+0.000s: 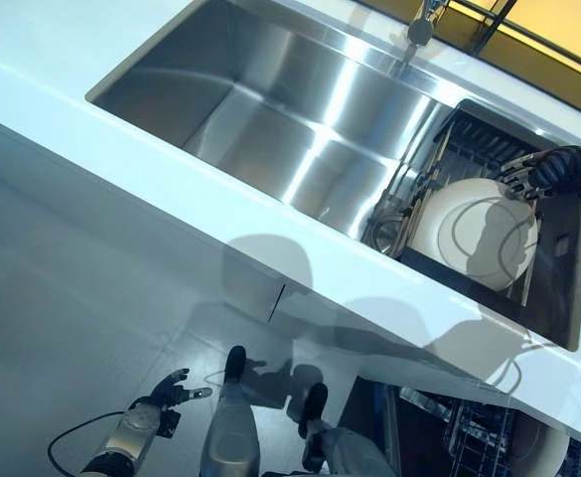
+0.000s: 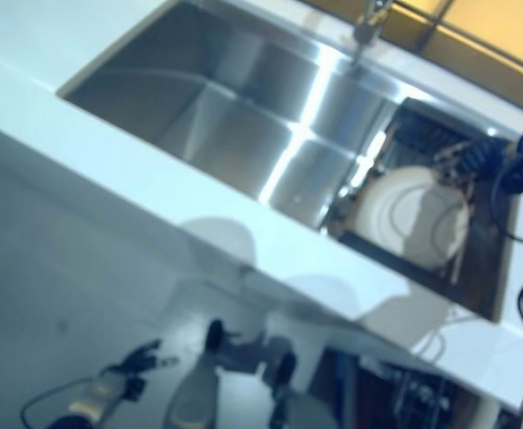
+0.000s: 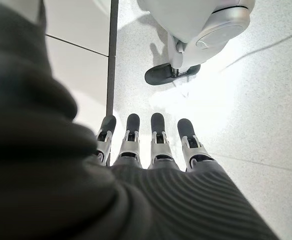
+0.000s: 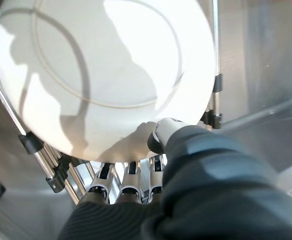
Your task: Take plates into dishwasher
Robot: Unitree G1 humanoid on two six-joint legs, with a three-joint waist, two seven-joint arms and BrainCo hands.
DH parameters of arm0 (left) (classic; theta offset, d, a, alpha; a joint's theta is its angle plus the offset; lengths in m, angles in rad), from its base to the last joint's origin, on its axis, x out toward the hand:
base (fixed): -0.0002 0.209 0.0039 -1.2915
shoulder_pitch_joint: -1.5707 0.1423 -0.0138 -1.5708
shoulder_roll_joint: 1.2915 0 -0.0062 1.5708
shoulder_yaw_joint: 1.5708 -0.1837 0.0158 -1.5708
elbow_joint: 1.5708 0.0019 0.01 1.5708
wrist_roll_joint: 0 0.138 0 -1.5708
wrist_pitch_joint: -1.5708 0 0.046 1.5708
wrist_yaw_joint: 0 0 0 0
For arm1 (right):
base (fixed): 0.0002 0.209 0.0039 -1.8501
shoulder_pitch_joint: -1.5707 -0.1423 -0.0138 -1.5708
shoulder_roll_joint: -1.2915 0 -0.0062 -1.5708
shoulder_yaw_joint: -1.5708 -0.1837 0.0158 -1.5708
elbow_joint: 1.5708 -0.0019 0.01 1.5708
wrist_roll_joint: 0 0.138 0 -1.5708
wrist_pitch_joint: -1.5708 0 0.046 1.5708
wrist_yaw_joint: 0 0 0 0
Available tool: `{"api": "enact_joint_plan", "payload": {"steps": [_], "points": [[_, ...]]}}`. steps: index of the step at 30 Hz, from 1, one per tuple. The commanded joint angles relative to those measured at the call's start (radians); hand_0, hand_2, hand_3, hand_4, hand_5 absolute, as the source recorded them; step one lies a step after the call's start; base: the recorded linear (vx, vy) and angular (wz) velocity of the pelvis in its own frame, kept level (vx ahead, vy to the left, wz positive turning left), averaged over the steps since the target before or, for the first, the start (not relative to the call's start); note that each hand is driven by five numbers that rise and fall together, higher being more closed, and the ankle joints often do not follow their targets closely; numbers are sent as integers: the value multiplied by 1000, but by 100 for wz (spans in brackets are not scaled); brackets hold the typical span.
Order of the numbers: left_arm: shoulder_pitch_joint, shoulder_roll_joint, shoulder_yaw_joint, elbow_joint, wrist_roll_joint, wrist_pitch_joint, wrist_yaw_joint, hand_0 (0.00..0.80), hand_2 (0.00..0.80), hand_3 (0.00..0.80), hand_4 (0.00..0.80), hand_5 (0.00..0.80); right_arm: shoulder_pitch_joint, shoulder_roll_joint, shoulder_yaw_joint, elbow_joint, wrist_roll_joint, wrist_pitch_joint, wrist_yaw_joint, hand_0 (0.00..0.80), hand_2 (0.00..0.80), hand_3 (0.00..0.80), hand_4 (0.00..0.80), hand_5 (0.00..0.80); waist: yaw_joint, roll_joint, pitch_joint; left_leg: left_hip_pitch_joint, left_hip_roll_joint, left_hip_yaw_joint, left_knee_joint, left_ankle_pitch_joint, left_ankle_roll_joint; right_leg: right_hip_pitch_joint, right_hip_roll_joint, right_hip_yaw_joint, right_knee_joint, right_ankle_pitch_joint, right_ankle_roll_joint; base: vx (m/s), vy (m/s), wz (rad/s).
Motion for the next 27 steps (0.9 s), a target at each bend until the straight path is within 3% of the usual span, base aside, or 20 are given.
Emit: {"api": "enact_joint_plan", "payload": {"steps": [1, 5, 6, 7, 10, 27], "points": [[-25, 19, 27, 13, 48, -10, 12, 0, 0, 0, 0, 0, 89, 81, 97, -85, 118, -10, 227, 800, 800, 800, 800, 800, -4, -49, 24, 63, -51, 57, -3, -142, 20, -56, -70, 59, -1, 38, 58, 0, 0, 0], [-28, 21, 31, 18, 57, -3, 14, 0, 0, 0, 0, 0, 109, 77, 88, -105, 139, -7, 245, 800, 800, 800, 800, 800, -8, -56, 14, 66, -54, 56, -3, -145, 22, -52, -69, 69, -1, 38, 59, -1, 3, -3], [-28, 22, 33, 19, 58, -3, 14, 0, 0, 0, 0, 0, 113, 78, 85, -109, 140, -6, 250, 744, 744, 744, 744, 744, -9, -58, 13, 67, -54, 55, -3, -146, 23, -51, -68, 70, -1, 39, 60, -3, 2, -11], [-29, 22, 33, 22, 58, -4, 17, 0, 0, 0, 0, 0, 116, 80, 85, -114, 139, -2, 254, 402, 402, 402, 402, 402, -9, -60, 12, 69, -54, 55, -3, -146, 23, -50, -69, 71, -1, 39, 60, -8, 2, -12], [-28, 21, 39, 29, 61, -10, 21, 0, 0, 0, 0, 0, 128, 83, 83, -124, 133, 4, 265, 0, 0, 0, 0, 0, -9, -62, 10, 69, -54, 55, -3, -147, 24, -50, -69, 71, -1, 40, 61, -8, 2, -10], [-52, 19, 34, 30, 51, -33, 24, 0, 0, 0, 0, 0, 128, 97, 114, -118, 93, -10, 294, 0, 0, 0, 0, 0, -3, -53, 27, 48, -57, 37, -3, -140, 26, -63, -71, 76, -1, 39, 58, -1, 0, -1]]}}
